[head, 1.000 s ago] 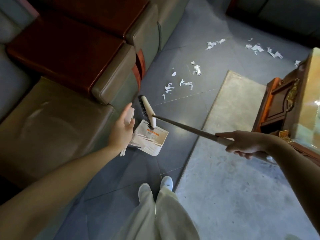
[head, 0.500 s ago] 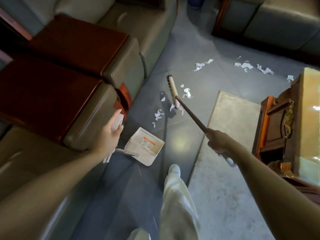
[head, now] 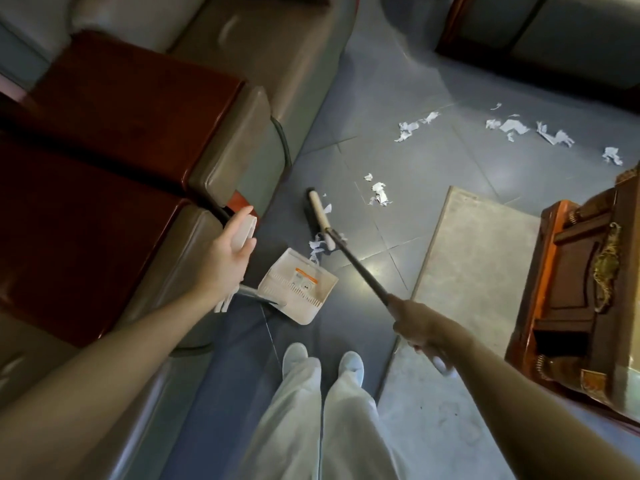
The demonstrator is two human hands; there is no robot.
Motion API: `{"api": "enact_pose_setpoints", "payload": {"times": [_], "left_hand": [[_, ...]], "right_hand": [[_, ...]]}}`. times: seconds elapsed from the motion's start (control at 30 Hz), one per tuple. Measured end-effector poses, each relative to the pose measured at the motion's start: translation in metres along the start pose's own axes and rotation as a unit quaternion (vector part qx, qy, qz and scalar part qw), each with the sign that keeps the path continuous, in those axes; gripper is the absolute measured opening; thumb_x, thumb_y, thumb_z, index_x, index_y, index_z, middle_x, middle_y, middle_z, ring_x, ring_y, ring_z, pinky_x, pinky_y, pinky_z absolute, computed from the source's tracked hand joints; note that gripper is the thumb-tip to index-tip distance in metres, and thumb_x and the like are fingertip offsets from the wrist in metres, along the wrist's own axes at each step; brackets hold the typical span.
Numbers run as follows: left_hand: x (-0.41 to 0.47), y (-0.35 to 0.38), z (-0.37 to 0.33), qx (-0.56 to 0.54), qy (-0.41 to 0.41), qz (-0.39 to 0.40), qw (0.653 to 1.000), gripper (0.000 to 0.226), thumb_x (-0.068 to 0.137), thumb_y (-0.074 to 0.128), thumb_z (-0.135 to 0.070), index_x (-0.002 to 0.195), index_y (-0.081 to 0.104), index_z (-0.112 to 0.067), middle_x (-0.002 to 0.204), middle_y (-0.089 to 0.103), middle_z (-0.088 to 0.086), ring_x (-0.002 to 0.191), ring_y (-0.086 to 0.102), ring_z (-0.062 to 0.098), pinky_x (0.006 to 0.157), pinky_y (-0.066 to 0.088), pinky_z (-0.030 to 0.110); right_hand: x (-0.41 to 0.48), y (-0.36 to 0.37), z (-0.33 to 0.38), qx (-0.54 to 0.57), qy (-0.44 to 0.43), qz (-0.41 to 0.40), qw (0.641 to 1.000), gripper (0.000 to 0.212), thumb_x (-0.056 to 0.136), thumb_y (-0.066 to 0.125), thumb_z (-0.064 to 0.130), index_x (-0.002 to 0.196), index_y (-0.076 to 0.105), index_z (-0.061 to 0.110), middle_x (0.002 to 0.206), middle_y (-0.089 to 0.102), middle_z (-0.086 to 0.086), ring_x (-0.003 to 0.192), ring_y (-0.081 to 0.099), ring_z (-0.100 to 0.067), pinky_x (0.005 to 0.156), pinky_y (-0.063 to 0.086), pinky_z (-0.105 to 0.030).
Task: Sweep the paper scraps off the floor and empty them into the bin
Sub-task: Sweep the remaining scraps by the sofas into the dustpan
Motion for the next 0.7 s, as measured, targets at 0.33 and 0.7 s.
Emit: {"api": "enact_pose_setpoints", "payload": {"times": [0.33,0.7], "left_hand": [[0.025,-0.012,0.003,-0.031,0.021,0.026,0.999,0.048,0.098,0.051,-0.016,0.144,0.042,-0.027,0.122,0.058,0.030,0.102,0.058,0.047,0.075,0.050,0.044],[0.073,-0.014,-0.002,-0.064,0.013,0.010,0.998,0.051,0.098,0.051,-0.015,0.144,0.039,-0.033,0.122,0.057,0.030,0.107,0.054,0.053,0.086,0.050,0.055]], "right_hand": [[-0.048,-0.056,-0.001,0.044,0.033,0.049,0.997,0.066,0.093,0.052,0.004,0.146,0.032,0.039,0.080,0.052,-0.012,0.057,0.044,-0.014,0.050,0.040,-0.025],[0.055,-0.104,0.073,-0.031,0.017,-0.107,0.994,0.051,0.091,0.041,0.003,0.140,0.037,0.017,0.090,0.057,-0.011,0.059,0.058,-0.019,0.039,0.042,-0.022]]}}
Point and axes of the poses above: each hand's wrist, its own x-axis towards the middle knuckle, its own y-axis out of the palm, z = x × y, the point moved 7 cm from there along x, towards the middle knuckle
